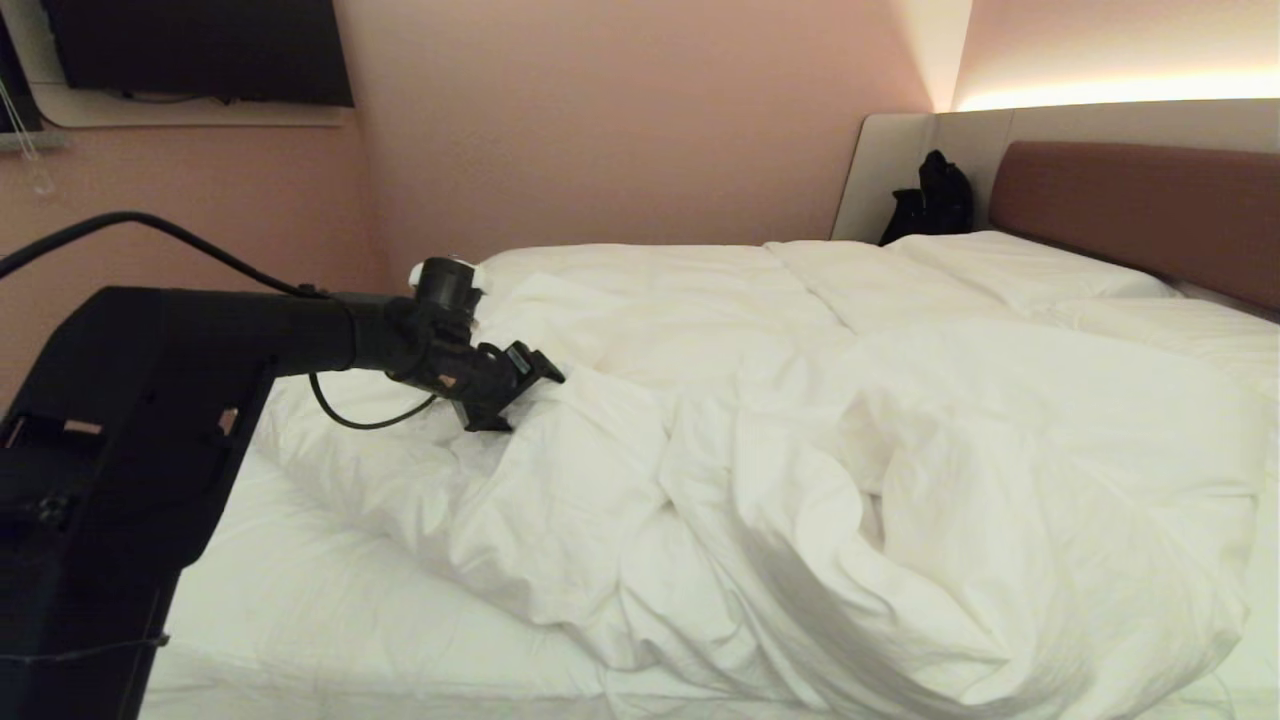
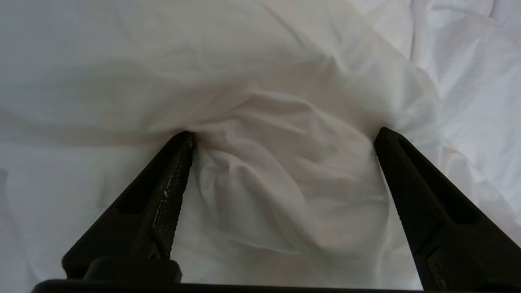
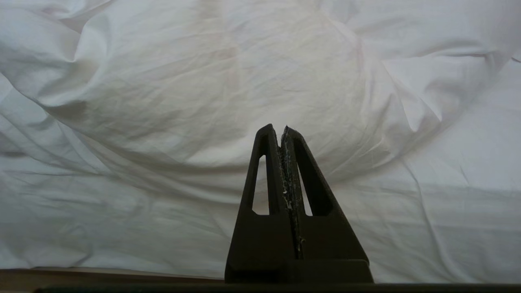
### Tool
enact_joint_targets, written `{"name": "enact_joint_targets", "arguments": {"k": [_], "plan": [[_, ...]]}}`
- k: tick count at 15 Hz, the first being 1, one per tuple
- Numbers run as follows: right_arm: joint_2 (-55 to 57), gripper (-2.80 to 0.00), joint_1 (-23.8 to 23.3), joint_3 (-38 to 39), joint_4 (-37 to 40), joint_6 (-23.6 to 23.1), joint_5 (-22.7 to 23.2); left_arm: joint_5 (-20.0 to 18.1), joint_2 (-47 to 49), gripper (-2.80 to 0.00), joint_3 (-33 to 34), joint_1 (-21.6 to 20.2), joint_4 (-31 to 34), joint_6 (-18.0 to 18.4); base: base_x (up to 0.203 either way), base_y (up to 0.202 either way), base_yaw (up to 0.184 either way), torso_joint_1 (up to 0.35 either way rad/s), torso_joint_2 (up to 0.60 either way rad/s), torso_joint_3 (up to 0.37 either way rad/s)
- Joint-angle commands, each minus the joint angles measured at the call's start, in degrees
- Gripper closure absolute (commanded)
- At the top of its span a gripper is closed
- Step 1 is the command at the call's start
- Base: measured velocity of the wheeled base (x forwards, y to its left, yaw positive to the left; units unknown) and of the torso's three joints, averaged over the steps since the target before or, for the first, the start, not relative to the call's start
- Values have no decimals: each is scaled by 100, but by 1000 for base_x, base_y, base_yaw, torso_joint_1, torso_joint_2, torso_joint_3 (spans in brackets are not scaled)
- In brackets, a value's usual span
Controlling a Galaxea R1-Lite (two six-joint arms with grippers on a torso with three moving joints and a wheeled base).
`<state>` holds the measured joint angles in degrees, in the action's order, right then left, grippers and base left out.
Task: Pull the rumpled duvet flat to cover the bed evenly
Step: Hold the folded corner of the quilt
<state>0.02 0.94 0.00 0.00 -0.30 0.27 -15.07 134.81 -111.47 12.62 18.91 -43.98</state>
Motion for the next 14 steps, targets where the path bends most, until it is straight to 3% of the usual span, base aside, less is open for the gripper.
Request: {"name": "enact_joint_targets", "arguments": {"k": [1, 12, 13, 14], "plan": [[-2, 0, 3, 0, 0, -5, 8, -4, 172, -280, -2, 4, 8, -23, 0, 0, 0, 0, 0, 0], [-2, 0, 3, 0, 0, -5, 8, -4, 496, -280, -6, 30, -1, 30, 0, 0, 0, 0, 0, 0], [-2, 0, 3, 0, 0, -5, 8, -4, 494, -150, -6, 30, -2, 30, 0, 0, 0, 0, 0, 0], [-2, 0, 3, 0, 0, -5, 8, -4, 480, 0, -6, 30, -10, 30, 0, 0, 0, 0, 0, 0]]}}
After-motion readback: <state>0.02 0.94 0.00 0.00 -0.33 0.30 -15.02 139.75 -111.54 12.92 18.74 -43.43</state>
